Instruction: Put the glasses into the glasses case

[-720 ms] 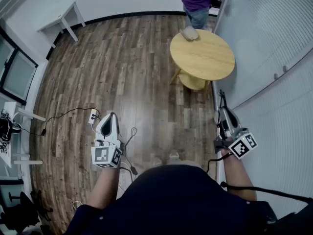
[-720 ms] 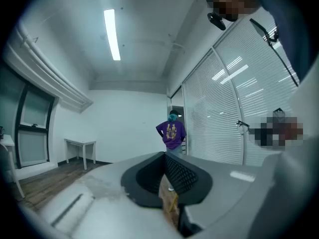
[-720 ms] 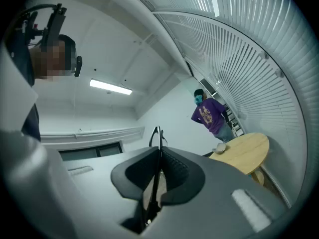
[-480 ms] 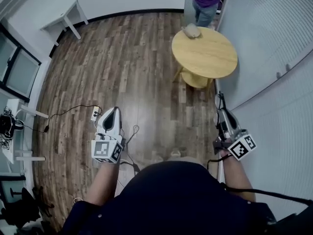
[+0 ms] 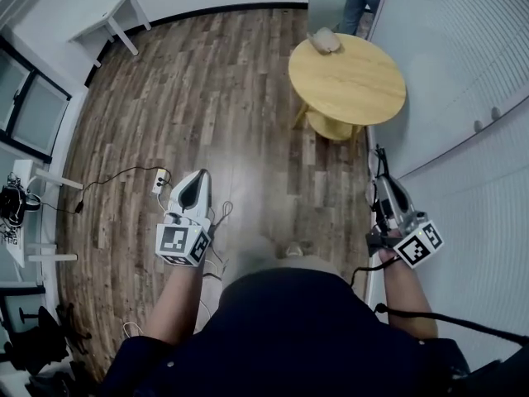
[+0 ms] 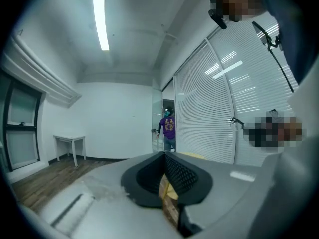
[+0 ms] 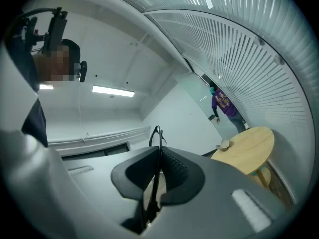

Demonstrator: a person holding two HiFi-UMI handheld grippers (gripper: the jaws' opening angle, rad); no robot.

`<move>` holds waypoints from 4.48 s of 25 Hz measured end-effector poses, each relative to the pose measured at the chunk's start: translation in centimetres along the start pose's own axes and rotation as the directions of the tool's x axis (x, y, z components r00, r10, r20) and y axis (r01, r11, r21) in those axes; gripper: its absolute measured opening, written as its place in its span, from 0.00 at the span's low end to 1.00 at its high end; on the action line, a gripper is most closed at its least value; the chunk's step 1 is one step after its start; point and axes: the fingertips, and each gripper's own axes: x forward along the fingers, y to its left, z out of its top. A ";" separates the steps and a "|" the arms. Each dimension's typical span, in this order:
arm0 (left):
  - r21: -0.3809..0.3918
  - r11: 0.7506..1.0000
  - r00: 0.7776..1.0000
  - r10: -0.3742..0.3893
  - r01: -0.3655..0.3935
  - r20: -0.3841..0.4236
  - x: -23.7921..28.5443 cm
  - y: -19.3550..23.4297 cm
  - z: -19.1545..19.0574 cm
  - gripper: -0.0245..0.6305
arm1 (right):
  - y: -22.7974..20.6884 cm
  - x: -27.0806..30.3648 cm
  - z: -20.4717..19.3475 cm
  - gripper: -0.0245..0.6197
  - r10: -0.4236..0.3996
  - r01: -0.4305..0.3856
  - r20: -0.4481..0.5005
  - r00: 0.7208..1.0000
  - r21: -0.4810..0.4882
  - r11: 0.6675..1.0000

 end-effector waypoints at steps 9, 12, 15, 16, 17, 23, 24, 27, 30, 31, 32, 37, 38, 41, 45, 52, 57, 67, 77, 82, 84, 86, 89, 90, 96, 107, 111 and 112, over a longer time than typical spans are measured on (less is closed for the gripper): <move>-0.016 1.000 0.999 -0.022 0.022 -0.027 3.6 1.2 -1.2 0.04 | -3.1 3.0 0.1 0.08 -0.037 0.037 -0.002 0.999 0.016 0.999; -0.059 0.998 0.999 -0.035 0.035 0.005 5.9 2.4 -0.7 0.04 | -3.2 5.1 0.0 0.08 -0.047 0.048 -0.015 0.999 0.012 0.999; -0.059 0.995 0.997 -0.081 0.081 0.001 8.9 3.1 -0.7 0.04 | -4.0 7.1 0.0 0.08 -0.064 0.064 -0.017 0.998 0.004 0.998; -0.057 0.994 0.996 -0.094 0.093 -0.005 10.1 3.6 -0.8 0.04 | -4.5 7.8 0.1 0.08 -0.075 0.075 -0.013 0.997 0.004 0.997; -0.054 0.993 0.994 -0.107 0.106 -0.011 11.4 4.2 -0.8 0.04 | -5.0 8.7 0.2 0.08 -0.086 0.086 -0.007 0.996 0.005 0.996; 0.009 0.980 0.980 -0.199 0.199 -0.005 18.0 7.8 1.2 0.04 | -5.8 15.8 0.5 0.08 -0.119 0.119 0.022 0.993 0.003 0.993; 0.015 0.979 0.979 -0.203 0.203 0.002 19.0 8.6 1.6 0.04 | -6.0 16.9 0.5 0.08 -0.118 0.118 0.026 0.993 0.001 0.993; 0.026 0.974 0.974 -0.224 0.223 0.018 21.5 10.7 2.7 0.04 | -6.6 20.0 0.3 0.08 -0.120 0.120 0.031 0.992 -0.007 0.993; 0.035 0.964 0.964 -0.265 0.264 0.021 23.0 12.9 3.0 0.04 | -6.8 23.5 -0.2 0.08 -0.121 0.122 0.046 0.992 -0.017 0.992; 0.041 0.960 0.961 -0.277 0.276 0.018 23.5 13.7 2.8 0.04 | -6.7 24.7 -0.3 0.08 -0.120 0.122 0.056 0.991 -0.021 0.992; 0.047 0.958 0.958 -0.285 0.284 0.012 23.9 14.5 2.5 0.04 | -6.7 25.9 -0.3 0.08 -0.119 0.121 0.065 0.991 -0.027 0.992; 0.044 0.958 0.959 -0.281 0.282 -0.033 26.2 18.4 0.9 0.04 | -7.0 29.3 -0.6 0.08 -0.126 0.130 0.068 0.990 -0.056 0.990; 0.041 0.958 0.959 -0.283 0.284 -0.035 26.7 18.7 1.0 0.04 | -7.4 29.5 -0.5 0.08 -0.136 0.139 0.064 0.989 -0.055 0.989; 0.043 0.952 0.953 -0.303 0.303 -0.012 28.2 18.9 1.9 0.04 | -8.8 29.9 -0.2 0.08 -0.169 0.171 0.055 0.984 -0.054 0.984; 0.023 0.952 0.953 -0.303 0.304 -0.027 30.3 20.2 1.8 0.04 | -10.9 31.8 0.4 0.08 -0.191 0.194 0.055 0.980 -0.065 0.979; 0.039 0.954 0.954 -0.296 0.298 -0.042 37.4 21.4 3.4 0.04 | -16.8 36.1 3.1 0.08 -0.212 0.216 0.063 0.975 -0.067 0.974; 0.061 0.958 0.960 -0.277 0.280 -0.046 43.4 22.3 5.0 0.04 | -21.4 40.2 4.7 0.08 -0.203 0.205 0.061 0.977 -0.044 0.978; 0.077 0.969 0.971 -0.231 0.235 -0.058 52.5 23.1 7.8 0.04 | -28.7 47.0 8.3 0.08 -0.168 0.170 0.056 0.984 -0.039 0.985; 0.072 0.978 0.979 -0.191 0.196 -0.078 58.1 23.7 6.9 0.04 | -33.9 51.2 8.3 0.08 -0.126 0.126 0.005 0.992 -0.037 0.991; 0.080 0.973 0.975 -0.210 0.216 -0.080 60.1 25.4 6.8 0.04 | -35.1 52.6 7.8 0.08 -0.150 0.150 0.004 0.989 -0.042 0.988; 0.070 0.971 0.972 -0.221 0.227 -0.085 61.3 26.2 6.3 0.04 | -35.2 53.4 7.8 0.08 -0.165 0.166 0.012 0.986 -0.056 0.985; 0.061 0.967 0.967 -0.240 0.246 -0.080 62.8 26.9 6.4 0.04 | -35.4 54.2 7.9 0.08 -0.180 0.181 0.023 0.983 -0.060 0.982; 0.071 0.954 0.956 -0.288 0.291 -0.051 65.3 27.7 7.5 0.04 | -35.6 55.7 8.1 0.08 -0.205 0.206 0.028 0.978 -0.068 0.976; 0.074 0.950 0.952 -0.302 0.305 -0.046 66.2 28.1 7.6 0.04 | -35.6 56.3 8.1 0.08 -0.216 0.217 0.027 0.976 -0.072 0.973; 0.063 0.923 0.925 -0.377 0.380 -0.055 72.4 31.3 6.7 0.04 | -36.8 60.0 8.5 0.08 -0.302 0.305 0.048 0.952 -0.087 0.948; 0.083 0.804 0.809 -0.587 0.588 -0.046 84.0 35.5 7.8 0.04 | -39.0 65.2 10.2 0.08 -0.520 0.538 0.172 0.837 -0.083 0.839; 0.071 0.769 0.772 -0.632 0.635 -0.062 86.8 35.7 6.7 0.04 | -39.1 65.9 10.3 0.08 -0.567 0.591 0.204 0.798 -0.083 0.802; 0.065 0.761 0.764 -0.642 0.646 -0.065 87.4 35.6 6.5 0.04 | -39.0 65.9 10.2 0.08 -0.577 0.602 0.207 0.790 -0.080 0.795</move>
